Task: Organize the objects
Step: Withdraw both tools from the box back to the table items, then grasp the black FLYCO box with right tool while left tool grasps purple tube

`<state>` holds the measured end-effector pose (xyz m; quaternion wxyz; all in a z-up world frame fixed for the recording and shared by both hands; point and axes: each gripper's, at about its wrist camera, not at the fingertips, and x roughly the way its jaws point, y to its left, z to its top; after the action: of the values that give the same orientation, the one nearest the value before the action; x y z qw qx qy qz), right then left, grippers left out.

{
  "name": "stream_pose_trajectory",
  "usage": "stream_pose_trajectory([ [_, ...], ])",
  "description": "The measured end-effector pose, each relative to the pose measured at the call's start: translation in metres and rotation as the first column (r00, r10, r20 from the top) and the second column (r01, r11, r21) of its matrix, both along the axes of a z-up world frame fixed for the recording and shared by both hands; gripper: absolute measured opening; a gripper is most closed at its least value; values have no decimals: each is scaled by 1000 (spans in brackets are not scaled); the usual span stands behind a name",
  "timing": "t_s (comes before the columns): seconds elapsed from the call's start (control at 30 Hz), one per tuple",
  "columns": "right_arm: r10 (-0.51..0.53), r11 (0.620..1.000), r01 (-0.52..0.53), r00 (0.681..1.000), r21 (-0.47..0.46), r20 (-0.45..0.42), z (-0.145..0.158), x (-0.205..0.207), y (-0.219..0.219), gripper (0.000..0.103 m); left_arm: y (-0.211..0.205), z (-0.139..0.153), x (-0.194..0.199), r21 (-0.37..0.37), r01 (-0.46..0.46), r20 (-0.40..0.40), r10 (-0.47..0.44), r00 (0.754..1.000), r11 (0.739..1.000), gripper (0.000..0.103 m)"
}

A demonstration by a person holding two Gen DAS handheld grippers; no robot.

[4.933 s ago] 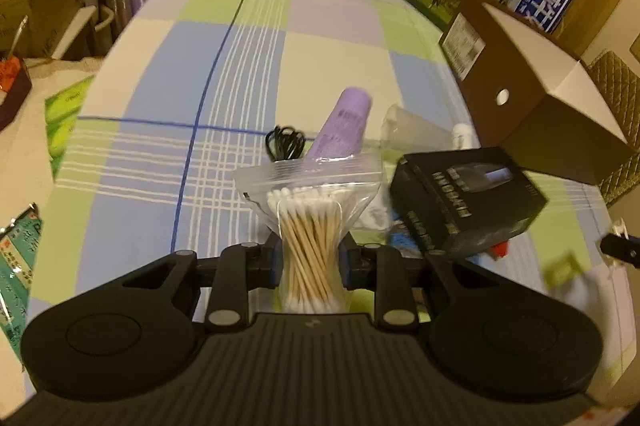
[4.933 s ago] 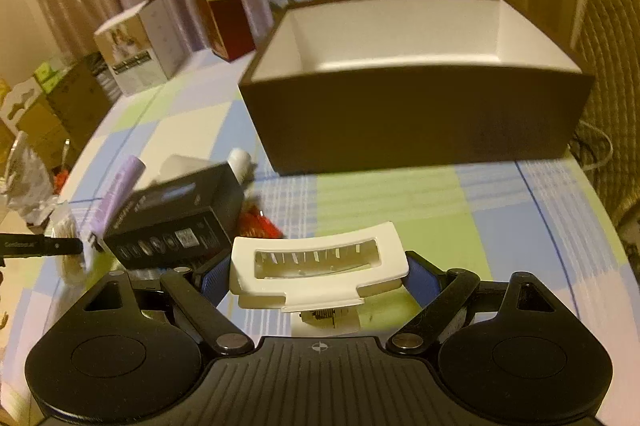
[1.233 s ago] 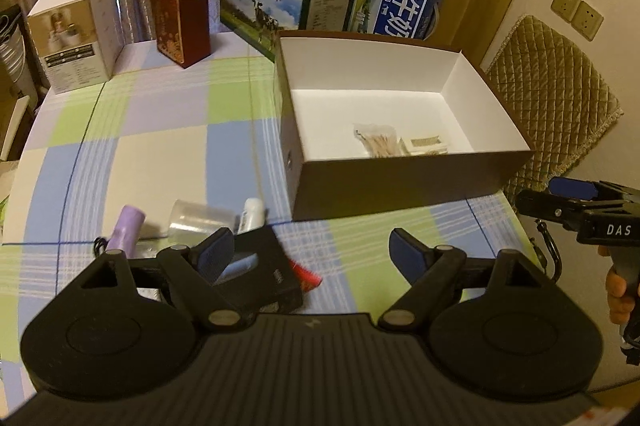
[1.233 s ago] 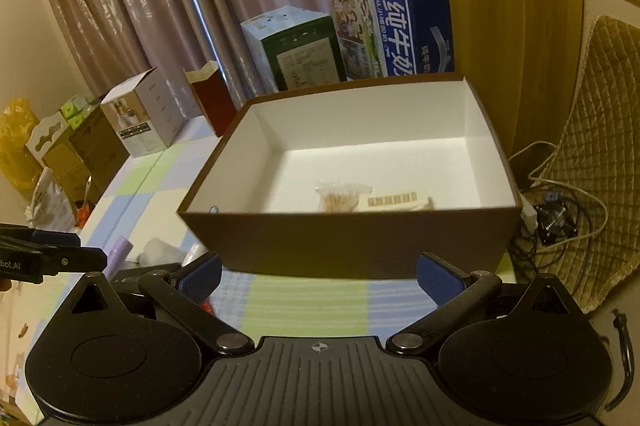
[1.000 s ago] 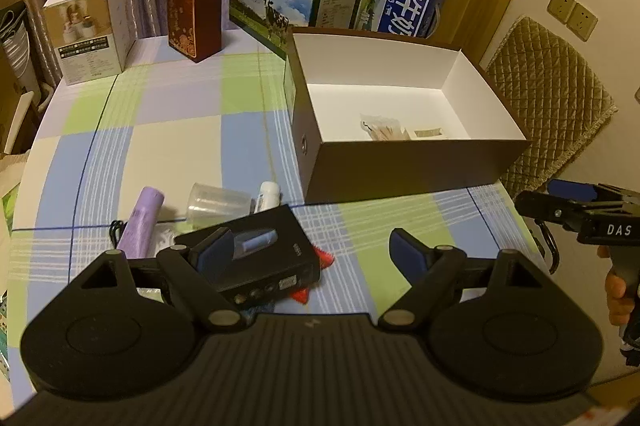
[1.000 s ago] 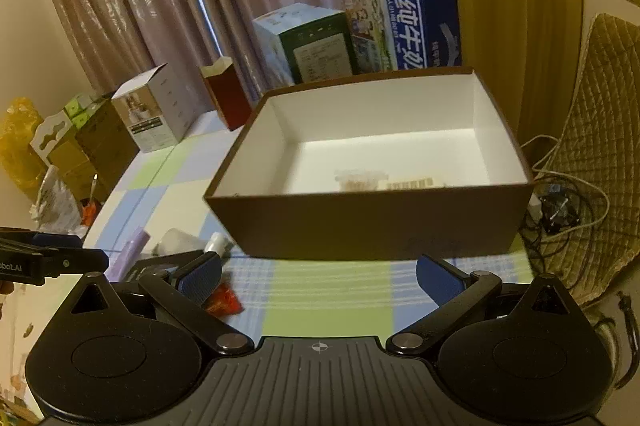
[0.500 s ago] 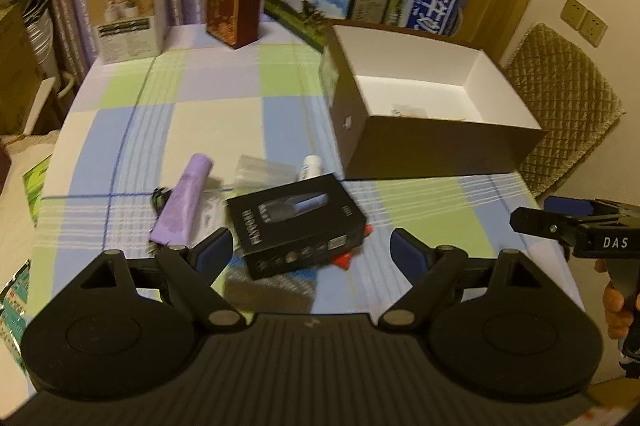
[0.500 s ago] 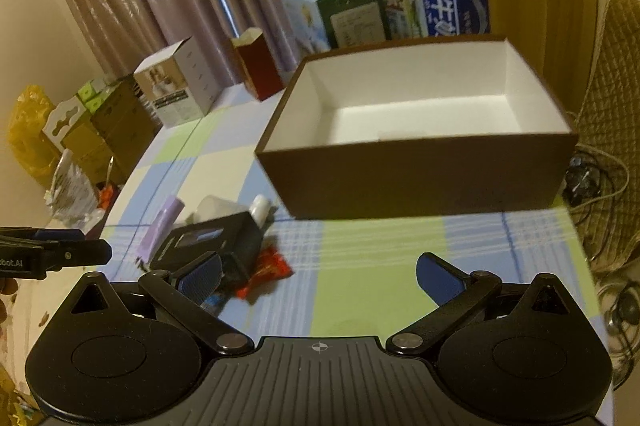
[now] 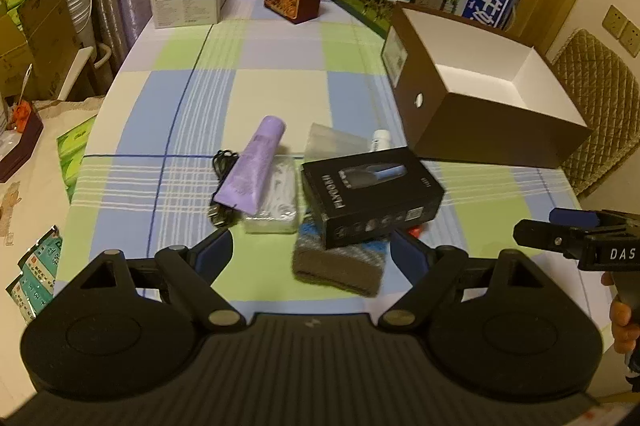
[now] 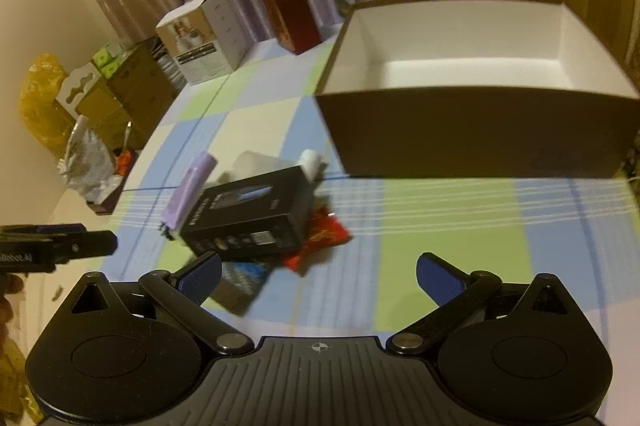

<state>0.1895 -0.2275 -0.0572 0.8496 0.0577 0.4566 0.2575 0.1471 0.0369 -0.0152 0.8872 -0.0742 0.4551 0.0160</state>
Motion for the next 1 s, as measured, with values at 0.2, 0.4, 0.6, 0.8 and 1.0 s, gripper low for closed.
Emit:
stream_pose_trajectory([
  [0.2, -62, 993, 69, 995, 93, -74, -18, 3, 16, 101, 18, -12, 2, 14, -8, -16, 8, 1000, 1000, 83],
  [0.4, -169, 942, 211, 970, 261, -174, -38, 9, 22, 95, 40, -22, 6, 26, -8, -29, 8, 1000, 1000, 83],
  [0.6, -272, 811, 416, 891, 411, -365, -67, 21, 20, 78, 62, -34, 13, 30, -11, -42, 12, 999, 1000, 83],
  [0.8, -322, 698, 562, 800, 444, -507, -94, 29, 21, 72, 79, -44, 20, 29, -9, -61, 11, 998, 1000, 83],
  [1.0, -332, 626, 620, 761, 473, -558, -114, 36, 28, 62, 89, -50, 22, 28, -7, -75, 9, 997, 1000, 83],
])
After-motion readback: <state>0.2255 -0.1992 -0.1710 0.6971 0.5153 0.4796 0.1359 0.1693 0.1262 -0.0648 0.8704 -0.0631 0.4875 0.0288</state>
